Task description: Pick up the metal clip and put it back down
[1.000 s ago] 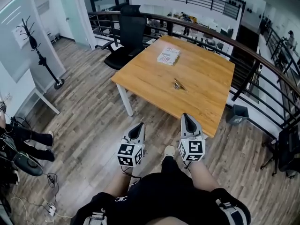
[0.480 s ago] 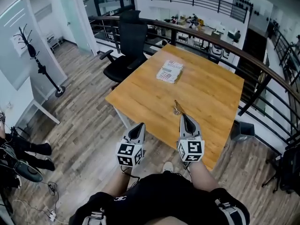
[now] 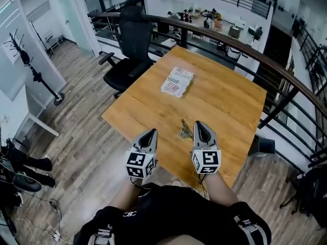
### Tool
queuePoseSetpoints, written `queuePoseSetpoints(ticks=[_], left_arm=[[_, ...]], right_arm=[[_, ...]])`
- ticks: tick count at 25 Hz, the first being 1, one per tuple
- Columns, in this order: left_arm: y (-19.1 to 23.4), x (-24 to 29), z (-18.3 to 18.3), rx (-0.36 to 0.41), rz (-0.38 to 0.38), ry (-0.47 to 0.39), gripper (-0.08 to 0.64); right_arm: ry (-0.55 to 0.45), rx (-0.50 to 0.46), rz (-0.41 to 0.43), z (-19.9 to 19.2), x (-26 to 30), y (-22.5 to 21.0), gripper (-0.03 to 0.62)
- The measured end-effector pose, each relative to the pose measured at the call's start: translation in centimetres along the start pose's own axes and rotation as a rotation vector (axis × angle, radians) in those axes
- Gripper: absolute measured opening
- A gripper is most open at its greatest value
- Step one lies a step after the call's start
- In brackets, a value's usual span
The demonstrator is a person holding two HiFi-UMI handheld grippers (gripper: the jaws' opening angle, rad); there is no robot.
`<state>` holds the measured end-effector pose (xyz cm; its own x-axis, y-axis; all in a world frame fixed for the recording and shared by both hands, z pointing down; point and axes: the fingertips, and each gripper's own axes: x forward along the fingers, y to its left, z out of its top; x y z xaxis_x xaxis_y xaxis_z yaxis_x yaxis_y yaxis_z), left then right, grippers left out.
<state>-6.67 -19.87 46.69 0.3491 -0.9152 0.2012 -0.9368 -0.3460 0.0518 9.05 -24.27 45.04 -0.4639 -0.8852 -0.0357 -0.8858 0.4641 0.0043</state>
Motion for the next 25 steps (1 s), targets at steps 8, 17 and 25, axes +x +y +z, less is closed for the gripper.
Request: queuePoseSetpoints(ticks=[8, 17, 25], left_arm=[[0.7, 5.4, 1.5, 0.012, -0.053, 0.001, 0.014], [2.7, 7.9, 1.6, 0.024, -0.121, 0.006, 0.014], [5.7, 8.1, 1.3, 0.015, -0.128, 0.016, 0.014]], right_arm=[[0.028, -0.020, -0.015, -0.8, 3.6, -2.1, 0.017], [0.089, -0.032, -0.033, -3.3, 6.5, -2.0, 0.096], [0.258, -0.095, 0.006, -9.0, 9.4, 0.4, 0.166]])
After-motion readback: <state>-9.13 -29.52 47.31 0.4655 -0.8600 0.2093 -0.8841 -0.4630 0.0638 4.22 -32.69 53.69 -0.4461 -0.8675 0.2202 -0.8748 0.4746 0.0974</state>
